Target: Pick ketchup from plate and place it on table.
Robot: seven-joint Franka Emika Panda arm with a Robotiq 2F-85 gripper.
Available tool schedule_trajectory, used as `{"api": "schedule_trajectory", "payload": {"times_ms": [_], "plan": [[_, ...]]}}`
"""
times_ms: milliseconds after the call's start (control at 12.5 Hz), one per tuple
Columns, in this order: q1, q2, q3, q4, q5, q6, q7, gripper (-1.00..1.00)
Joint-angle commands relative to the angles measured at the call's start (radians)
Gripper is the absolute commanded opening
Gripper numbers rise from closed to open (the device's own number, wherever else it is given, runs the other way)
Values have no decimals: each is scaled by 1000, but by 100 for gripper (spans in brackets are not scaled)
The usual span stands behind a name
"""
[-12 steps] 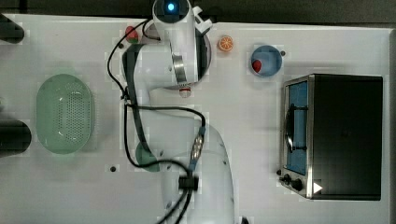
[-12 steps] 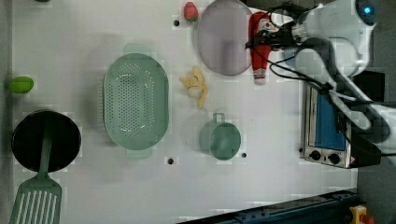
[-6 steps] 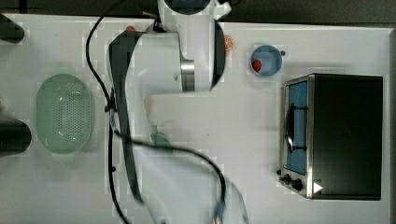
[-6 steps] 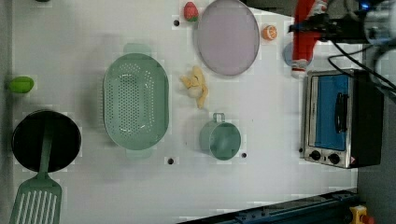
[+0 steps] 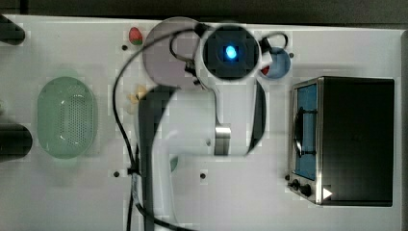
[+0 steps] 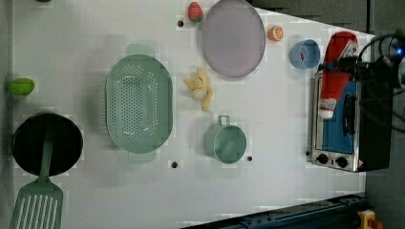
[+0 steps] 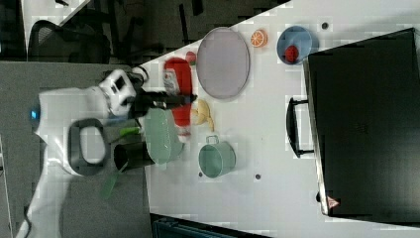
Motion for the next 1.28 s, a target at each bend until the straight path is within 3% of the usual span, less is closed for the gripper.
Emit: {"api": "schedule_trajectory", "payload": {"times_ms": [80,400,640,720,960,1280], "plan": [[-14,-34,-11,-164,8,62,-11,19],[-14,-18,-20,-346,9,213,-11,19],[-14,47,-23,-399,9,297,-11,19],[-14,75,-23,-401,9,317,-11,27],[-14,144,-24,-400,9,377,-11,93],[-14,60,-22,-361,13,347,11,100]]}}
